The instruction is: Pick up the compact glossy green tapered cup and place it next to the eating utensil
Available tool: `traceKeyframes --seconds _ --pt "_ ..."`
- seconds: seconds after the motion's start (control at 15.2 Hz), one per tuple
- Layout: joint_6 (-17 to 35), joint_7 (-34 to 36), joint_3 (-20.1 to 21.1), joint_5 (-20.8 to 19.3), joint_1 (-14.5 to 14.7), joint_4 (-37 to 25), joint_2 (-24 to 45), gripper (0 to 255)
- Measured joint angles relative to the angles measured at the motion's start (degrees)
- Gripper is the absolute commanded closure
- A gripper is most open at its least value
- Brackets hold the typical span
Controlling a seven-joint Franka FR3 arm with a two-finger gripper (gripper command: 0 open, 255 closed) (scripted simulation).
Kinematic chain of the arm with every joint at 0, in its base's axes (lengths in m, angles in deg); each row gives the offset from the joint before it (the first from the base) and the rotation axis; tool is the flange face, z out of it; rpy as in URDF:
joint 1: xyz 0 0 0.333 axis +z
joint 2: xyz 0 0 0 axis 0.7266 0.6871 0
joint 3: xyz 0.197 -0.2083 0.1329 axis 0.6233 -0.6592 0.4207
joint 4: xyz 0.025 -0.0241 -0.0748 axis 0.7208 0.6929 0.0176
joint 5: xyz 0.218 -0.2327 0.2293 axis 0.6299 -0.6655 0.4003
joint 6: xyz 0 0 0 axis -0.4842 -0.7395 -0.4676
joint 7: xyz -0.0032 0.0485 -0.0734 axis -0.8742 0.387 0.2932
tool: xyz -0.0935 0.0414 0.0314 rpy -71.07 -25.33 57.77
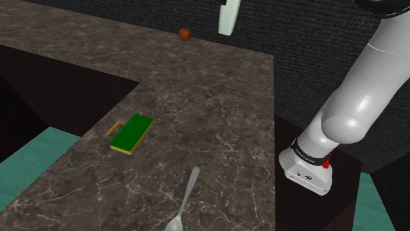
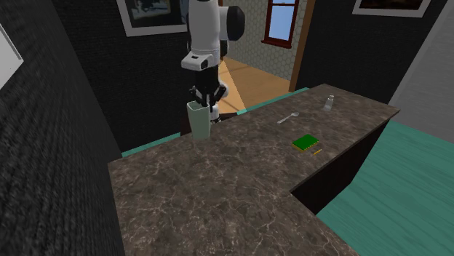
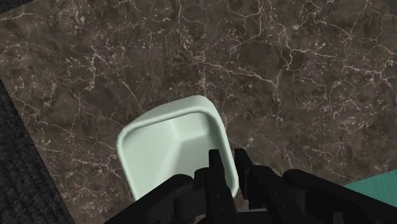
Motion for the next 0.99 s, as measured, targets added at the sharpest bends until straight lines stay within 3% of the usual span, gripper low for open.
traceKeyframes --seconds 0.4,0.99 --pt "-5.2 0.4 0.2 0.2 0.2 -7.1 2.0 255" --pt "-3.0 11.9 5.7 -0.6 6.4 5.5 -8.3 255"
